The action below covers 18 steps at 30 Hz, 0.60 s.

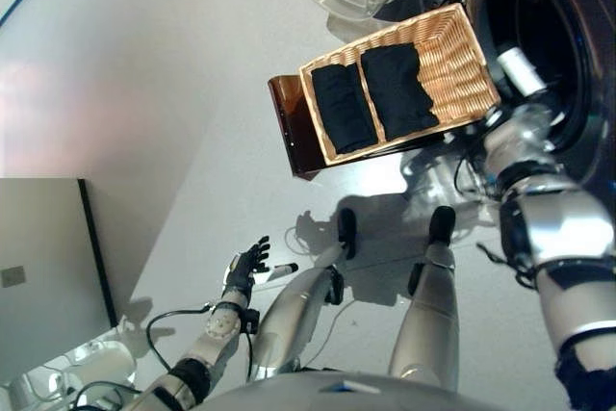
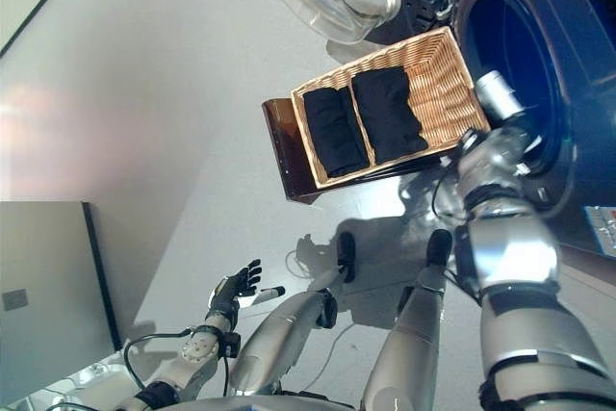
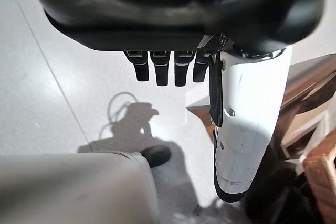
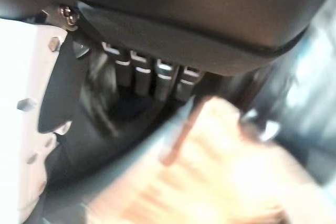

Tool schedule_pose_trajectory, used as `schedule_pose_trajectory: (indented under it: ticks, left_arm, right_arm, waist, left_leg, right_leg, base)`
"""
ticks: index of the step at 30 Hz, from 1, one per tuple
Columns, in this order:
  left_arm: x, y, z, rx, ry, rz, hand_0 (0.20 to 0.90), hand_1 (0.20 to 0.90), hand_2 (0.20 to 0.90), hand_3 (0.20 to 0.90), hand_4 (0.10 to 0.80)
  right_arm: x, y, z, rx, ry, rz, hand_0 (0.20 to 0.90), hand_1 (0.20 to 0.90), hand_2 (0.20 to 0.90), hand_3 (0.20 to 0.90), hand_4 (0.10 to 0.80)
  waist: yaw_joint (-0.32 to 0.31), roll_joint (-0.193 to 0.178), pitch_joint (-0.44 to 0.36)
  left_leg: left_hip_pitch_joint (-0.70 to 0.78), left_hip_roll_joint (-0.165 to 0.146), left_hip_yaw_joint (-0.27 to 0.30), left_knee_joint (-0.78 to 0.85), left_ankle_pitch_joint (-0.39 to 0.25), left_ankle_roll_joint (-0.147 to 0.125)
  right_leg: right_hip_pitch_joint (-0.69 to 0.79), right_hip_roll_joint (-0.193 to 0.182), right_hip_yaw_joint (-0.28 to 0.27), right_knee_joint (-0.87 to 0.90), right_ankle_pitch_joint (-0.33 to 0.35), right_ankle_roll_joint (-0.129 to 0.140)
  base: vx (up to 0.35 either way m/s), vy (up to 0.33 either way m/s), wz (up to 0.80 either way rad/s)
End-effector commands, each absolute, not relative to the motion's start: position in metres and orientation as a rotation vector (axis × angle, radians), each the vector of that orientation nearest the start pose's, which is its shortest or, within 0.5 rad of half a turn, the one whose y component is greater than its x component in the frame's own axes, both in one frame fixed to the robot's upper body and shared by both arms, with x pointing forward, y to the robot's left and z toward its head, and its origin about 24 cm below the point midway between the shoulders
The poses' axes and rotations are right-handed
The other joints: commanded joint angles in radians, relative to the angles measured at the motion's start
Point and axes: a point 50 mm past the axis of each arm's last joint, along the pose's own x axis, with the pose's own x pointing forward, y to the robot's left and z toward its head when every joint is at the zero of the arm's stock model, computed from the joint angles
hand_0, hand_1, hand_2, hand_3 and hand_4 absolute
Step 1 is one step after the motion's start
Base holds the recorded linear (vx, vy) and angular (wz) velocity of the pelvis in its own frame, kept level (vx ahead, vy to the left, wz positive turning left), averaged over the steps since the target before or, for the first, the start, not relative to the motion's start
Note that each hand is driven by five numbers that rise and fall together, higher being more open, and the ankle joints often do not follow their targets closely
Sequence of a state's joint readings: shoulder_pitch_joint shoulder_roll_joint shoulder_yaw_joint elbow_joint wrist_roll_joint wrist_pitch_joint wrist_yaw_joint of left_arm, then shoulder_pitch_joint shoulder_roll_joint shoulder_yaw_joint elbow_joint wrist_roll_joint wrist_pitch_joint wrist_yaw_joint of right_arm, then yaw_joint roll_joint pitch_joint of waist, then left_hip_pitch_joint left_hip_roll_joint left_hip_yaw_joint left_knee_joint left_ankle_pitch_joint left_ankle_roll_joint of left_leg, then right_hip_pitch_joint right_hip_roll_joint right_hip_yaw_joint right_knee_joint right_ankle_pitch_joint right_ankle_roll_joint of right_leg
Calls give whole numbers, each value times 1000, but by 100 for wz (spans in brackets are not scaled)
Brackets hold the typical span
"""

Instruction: Pick up the clothes and place them into the washing machine

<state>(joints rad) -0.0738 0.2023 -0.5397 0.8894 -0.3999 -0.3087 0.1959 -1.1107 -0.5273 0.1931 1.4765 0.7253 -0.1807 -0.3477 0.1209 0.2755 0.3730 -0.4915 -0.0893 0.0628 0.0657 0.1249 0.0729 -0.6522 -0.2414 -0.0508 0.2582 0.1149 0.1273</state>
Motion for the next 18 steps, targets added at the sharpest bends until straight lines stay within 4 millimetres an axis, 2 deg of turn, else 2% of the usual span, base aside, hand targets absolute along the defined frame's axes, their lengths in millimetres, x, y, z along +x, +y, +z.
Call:
schedule_pose_trajectory:
  ticks: [1,2,3,4,5,6,7,11,12,15,17,18]
  left_arm:
    - [187,177,-112,128,599,54,900,900,900,900,800]
    - [189,178,-111,127,593,64,900,900,900,900,800]
    - [189,178,-111,127,593,64,900,900,900,900,800]
    - [191,180,-109,131,584,69,900,900,900,900,800]
    - [191,181,-109,132,582,69,900,900,900,900,800]
    - [191,181,-109,131,580,70,900,900,900,900,800]
    - [191,184,-109,134,579,78,900,900,900,900,800]
    - [192,188,-107,135,570,90,900,900,900,900,800]
    - [195,192,-105,134,563,109,900,900,900,900,800]
    - [198,193,-101,127,545,114,900,900,900,900,800]
    - [211,197,-89,108,474,141,900,900,900,900,800]
    - [211,197,-89,108,473,141,900,900,900,900,800]
  right_arm:
    - [401,-279,184,-66,-66,-587,900,900,900,900,800]
    - [406,-260,173,-224,-34,-502,900,900,900,900,800]
    - [406,-260,173,-225,-34,-502,900,900,900,900,800]
    - [408,-246,165,-341,-23,-444,900,900,900,900,800]
    - [408,-243,158,-343,-7,-429,900,900,900,900,800]
    - [408,-243,159,-343,-8,-429,900,900,900,900,800]
    - [409,-236,154,-393,5,-400,900,900,900,900,800]
    - [409,-230,148,-411,18,-387,900,900,900,900,800]
    - [410,-223,148,-449,14,-367,900,900,900,900,800]
    - [410,-224,147,-473,27,-379,900,900,900,900,800]
    - [412,-230,159,-483,6,-422,900,900,900,900,800]
    - [412,-230,159,-483,5,-422,900,900,900,900,800]
  waist:
    - [29,-14,8]
    - [27,-33,15]
    - [26,-32,15]
    - [28,-47,23]
    - [28,-54,21]
    - [27,-52,26]
    - [31,-67,24]
    - [38,-82,30]
    - [45,-96,38]
    - [55,-104,44]
    - [66,-116,62]
    - [66,-117,60]
  left_leg:
    - [-78,36,-30,96,-64,-92]
    - [-87,39,-33,105,-62,-93]
    - [-87,39,-33,105,-62,-93]
    - [-95,42,-40,113,-61,-93]
    - [-83,40,-49,116,-89,-99]
    - [-96,42,-43,115,-62,-94]
    - [-86,41,-55,118,-87,-100]
    - [-92,41,-63,125,-87,-101]
    - [-106,42,-69,139,-87,-102]
    - [-130,41,-77,161,-91,-102]
    - [-196,39,-82,244,-111,-100]
    - [-200,39,-82,247,-113,-100]
  right_leg:
    - [57,48,-44,11,-91,-57]
    - [61,52,-49,9,-88,-59]
    - [61,52,-49,9,-88,-59]
    - [62,55,-59,12,-88,-62]
    - [74,55,-56,20,-117,-55]
    - [65,55,-62,13,-89,-62]
    - [78,56,-64,21,-117,-56]
    - [81,56,-76,24,-122,-56]
    - [78,56,-86,35,-127,-58]
    - [63,54,-94,55,-137,-60]
    - [14,48,-106,135,-170,-69]
    - [10,48,-106,138,-172,-69]
  base:
    - [-32,-46,1]
    - [-22,-32,6]
    - [-40,-71,6]
    - [76,-59,6]
    - [-23,-47,10]
    - [90,-50,13]
    - [-2,-38,20]
    - [20,-19,18]
    - [-11,-14,16]
    - [-28,-33,15]
    - [-51,-31,16]
    - [-45,-29,19]
